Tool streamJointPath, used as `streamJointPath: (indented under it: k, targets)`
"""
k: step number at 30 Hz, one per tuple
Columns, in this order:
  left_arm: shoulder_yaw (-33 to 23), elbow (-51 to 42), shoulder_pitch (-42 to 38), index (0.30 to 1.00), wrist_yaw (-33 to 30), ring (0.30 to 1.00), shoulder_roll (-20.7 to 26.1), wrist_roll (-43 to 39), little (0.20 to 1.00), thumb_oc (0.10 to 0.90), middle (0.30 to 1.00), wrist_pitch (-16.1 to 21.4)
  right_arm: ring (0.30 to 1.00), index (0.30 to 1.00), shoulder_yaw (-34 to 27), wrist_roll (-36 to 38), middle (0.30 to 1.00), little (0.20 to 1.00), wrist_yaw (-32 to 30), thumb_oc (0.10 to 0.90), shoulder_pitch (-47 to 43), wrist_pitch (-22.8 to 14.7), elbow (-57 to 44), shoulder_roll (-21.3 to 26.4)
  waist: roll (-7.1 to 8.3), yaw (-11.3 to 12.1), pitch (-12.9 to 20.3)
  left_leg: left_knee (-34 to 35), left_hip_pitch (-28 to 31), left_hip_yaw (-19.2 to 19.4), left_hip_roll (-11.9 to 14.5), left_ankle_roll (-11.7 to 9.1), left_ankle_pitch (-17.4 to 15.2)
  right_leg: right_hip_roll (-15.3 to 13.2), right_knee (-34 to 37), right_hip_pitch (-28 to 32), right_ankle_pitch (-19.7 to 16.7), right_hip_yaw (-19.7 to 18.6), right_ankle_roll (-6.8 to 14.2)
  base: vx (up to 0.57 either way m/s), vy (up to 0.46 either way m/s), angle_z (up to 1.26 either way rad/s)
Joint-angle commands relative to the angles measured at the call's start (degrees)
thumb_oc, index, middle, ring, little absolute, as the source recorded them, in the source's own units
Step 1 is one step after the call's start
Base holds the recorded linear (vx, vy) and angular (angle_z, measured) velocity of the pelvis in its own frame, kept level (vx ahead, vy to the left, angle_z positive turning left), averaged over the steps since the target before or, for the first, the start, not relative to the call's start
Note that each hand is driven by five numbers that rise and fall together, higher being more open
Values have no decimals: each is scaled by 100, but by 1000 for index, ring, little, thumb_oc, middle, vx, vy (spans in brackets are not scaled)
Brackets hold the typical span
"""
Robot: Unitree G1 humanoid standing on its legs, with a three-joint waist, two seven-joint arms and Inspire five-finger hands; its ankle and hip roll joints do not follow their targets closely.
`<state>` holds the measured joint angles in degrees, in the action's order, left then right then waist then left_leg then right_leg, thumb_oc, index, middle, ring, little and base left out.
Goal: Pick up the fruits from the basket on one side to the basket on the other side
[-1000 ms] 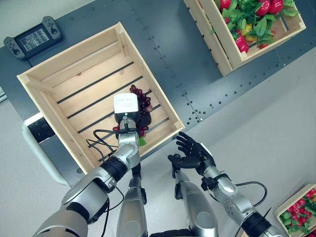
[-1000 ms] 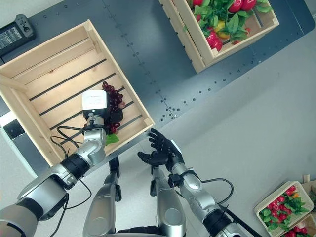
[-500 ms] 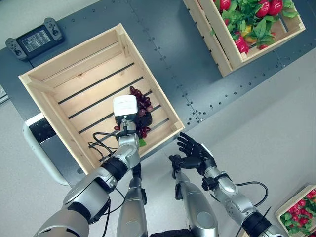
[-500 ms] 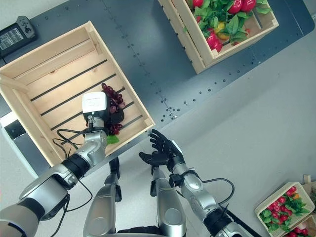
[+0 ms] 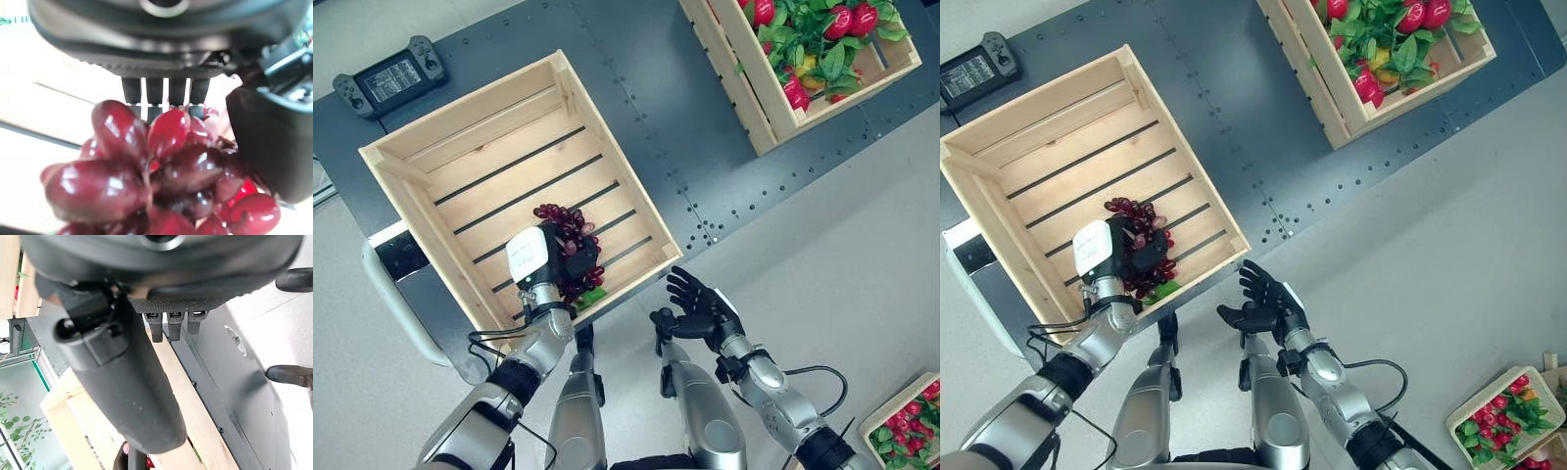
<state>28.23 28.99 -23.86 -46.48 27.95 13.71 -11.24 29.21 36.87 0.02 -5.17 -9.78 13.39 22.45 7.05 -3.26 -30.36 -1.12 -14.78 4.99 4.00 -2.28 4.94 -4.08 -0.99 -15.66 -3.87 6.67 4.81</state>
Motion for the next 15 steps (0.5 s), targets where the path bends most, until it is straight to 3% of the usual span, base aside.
streamJointPath:
  k: [1,7,15]
  targets:
    - [-174,-516,-29,300,-425,300,-20,341,300,400,300,520,900,900,-349,88,900,900,137,800,254,-253,-938,346,-238,36,57,-275,-118,-186,-156,-40,-325,27,-417,-174,124,202,59,0,0,0]
    - [-310,-972,177,300,-379,300,204,466,300,400,300,651,900,900,-480,108,900,900,215,800,378,-162,-1115,470,-268,33,57,-269,-137,-151,-144,-37,-327,20,-449,-224,151,186,53,-1,5,0]
    - [-802,-1676,490,300,-1131,300,282,542,300,400,300,1808,900,900,-575,89,900,900,281,800,577,-267,-1259,505,-260,66,57,-195,3,-119,-124,-33,-352,44,-386,-87,197,168,24,0,0,0]
